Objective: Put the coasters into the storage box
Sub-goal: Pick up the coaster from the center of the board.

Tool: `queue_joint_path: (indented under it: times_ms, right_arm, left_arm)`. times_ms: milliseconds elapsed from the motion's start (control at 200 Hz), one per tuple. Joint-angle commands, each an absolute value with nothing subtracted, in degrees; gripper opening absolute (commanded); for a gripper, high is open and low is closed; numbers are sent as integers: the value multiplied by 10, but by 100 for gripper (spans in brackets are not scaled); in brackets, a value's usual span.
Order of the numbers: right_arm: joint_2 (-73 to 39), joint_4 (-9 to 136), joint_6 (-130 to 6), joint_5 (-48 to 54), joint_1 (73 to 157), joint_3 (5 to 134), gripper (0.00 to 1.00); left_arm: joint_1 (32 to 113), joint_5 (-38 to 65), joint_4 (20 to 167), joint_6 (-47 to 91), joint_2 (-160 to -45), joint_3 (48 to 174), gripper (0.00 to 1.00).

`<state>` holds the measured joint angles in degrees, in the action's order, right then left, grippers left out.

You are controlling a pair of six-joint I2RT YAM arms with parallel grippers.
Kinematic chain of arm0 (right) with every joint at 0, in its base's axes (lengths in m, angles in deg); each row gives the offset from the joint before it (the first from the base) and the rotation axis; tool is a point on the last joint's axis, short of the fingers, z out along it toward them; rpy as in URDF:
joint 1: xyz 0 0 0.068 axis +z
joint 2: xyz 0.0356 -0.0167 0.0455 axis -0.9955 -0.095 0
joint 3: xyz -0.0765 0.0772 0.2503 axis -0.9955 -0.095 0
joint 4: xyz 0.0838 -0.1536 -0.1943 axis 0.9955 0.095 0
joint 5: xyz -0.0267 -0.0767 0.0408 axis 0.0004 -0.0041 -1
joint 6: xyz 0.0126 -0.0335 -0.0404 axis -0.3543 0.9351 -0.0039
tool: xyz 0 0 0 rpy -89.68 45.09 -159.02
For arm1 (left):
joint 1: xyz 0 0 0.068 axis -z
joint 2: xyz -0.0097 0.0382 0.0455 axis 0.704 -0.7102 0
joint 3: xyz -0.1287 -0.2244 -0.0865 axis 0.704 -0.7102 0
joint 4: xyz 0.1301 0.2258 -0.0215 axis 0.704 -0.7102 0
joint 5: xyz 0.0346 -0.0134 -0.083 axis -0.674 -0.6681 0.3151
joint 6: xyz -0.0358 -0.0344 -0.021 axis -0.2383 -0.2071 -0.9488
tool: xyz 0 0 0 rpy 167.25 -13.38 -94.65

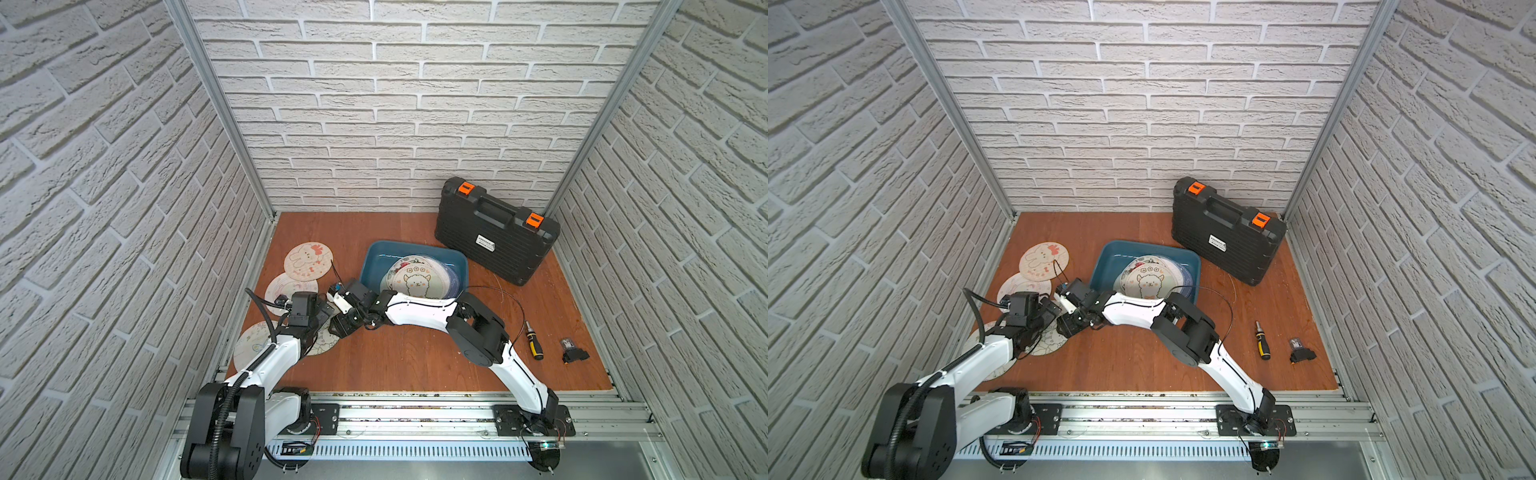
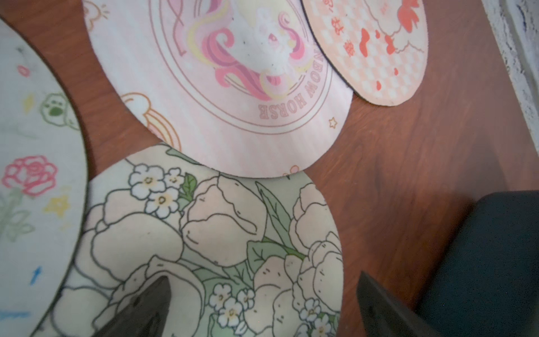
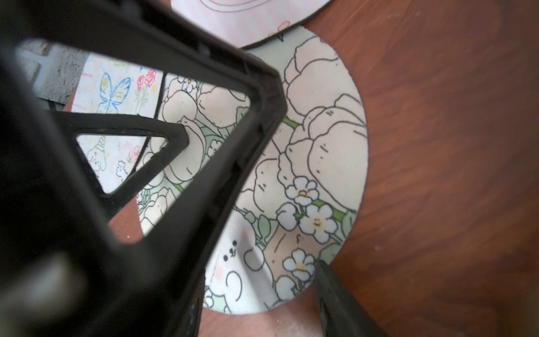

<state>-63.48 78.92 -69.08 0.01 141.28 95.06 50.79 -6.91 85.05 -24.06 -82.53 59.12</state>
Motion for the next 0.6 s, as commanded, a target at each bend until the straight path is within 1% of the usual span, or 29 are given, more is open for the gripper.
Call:
queue_joint_path:
  times_ms: [0,260,360,415,595]
  right_arm:
    - [-667,800,-707,-29,1413,953,60]
    - [-682,766,-721,-74,1413,959,59]
    - [-683,761,-723,-81,1412,960,57]
    - [-684,759,-725,-83,1412,961,53]
    - [-684,752,-729,-89,1413,961,27]
  left_arm:
    - [506,-27,861,-258,-834,574,98]
    - [506,-24,864,-257,-845,574,98]
    - [506,-23,867,-257,-849,574,98]
    - [506,-23,869,-257,-852,575,98]
    - [506,-23,870,-254,-856,576,98]
